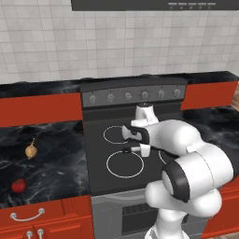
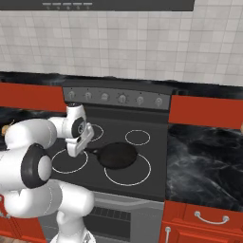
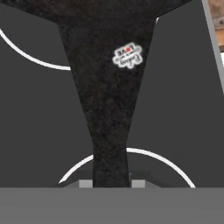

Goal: Place the pan on the front right burner on the stove. Then place the tomato and the onion in the pan and turn on the front right burner.

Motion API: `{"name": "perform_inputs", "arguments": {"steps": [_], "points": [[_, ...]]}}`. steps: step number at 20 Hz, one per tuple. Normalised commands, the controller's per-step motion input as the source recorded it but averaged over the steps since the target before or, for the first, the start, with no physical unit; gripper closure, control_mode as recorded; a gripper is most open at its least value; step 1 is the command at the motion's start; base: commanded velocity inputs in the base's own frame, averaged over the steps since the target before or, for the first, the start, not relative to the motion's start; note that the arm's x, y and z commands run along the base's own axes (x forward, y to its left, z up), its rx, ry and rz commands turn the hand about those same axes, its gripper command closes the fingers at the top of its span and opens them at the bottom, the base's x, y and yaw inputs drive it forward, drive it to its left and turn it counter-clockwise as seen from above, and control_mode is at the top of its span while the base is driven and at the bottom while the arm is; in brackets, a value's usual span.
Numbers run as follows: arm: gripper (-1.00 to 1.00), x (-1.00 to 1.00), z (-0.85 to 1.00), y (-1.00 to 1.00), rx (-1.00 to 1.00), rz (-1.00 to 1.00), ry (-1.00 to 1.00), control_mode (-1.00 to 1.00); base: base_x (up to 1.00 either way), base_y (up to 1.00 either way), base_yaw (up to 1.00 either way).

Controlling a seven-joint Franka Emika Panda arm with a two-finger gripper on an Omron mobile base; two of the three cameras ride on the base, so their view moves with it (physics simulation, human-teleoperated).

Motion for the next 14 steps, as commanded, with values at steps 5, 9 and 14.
{"name": "perform_inputs", "arguments": {"steps": [5,9,14], "points": [[1.00,0.00,0.00,-0.37,0.08,0.00,0.00,-1.00,0.00,0.00,0.00],[1.00,0.00,-0.06,-0.14,0.09,0.00,0.00,-1.00,0.00,0.00,0.00],[1.00,0.00,-0.12,0.00,0.05,0.00,-0.01,-1.00,0.00,0.00,0.00]]}}
